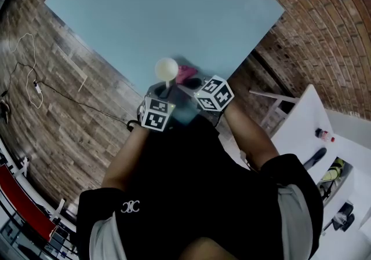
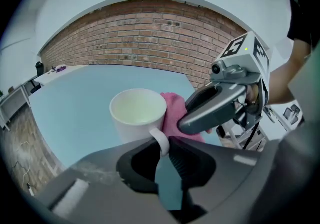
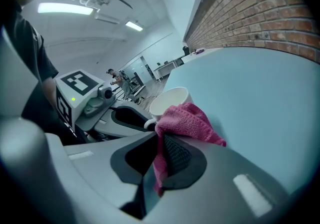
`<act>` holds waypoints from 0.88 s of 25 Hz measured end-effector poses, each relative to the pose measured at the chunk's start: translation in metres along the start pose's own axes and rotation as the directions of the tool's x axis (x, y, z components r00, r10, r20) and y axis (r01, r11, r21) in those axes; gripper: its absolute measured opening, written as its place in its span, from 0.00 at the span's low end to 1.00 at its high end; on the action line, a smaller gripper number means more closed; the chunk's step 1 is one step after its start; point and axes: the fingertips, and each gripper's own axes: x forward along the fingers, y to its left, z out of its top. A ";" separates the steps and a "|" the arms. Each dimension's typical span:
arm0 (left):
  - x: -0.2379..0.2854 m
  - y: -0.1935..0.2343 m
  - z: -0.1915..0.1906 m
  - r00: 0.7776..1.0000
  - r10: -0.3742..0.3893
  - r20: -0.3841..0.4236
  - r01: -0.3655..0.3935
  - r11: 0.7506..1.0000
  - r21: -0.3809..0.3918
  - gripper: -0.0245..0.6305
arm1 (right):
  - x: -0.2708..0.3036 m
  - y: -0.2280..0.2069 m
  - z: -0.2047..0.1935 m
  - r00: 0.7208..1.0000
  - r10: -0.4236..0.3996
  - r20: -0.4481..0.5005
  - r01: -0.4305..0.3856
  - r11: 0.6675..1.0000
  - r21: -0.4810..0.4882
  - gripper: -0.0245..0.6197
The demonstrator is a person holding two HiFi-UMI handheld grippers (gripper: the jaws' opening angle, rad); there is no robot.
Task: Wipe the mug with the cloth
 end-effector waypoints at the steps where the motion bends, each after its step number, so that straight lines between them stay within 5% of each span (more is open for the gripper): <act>1: -0.001 -0.002 0.002 1.000 -0.004 -0.002 0.004 1.000 0.003 0.13 | 0.002 0.003 -0.002 1.000 -0.001 -0.013 0.001 1.000 -0.018 0.10; 8: 0.000 -0.008 0.002 0.999 -0.029 -0.016 0.030 0.999 0.019 0.12 | 0.004 0.007 -0.010 0.996 -0.053 -0.065 0.045 0.992 -0.114 0.10; 17: -0.002 -0.025 -0.002 0.993 -0.118 0.003 0.118 0.993 0.023 0.12 | -0.010 -0.023 0.005 0.990 -0.143 0.013 0.143 0.990 -0.003 0.10; 22: -0.002 -0.030 -0.003 0.989 -0.146 0.020 0.146 0.989 0.013 0.12 | -0.008 -0.009 -0.003 0.993 -0.116 -0.025 0.114 0.992 -0.057 0.10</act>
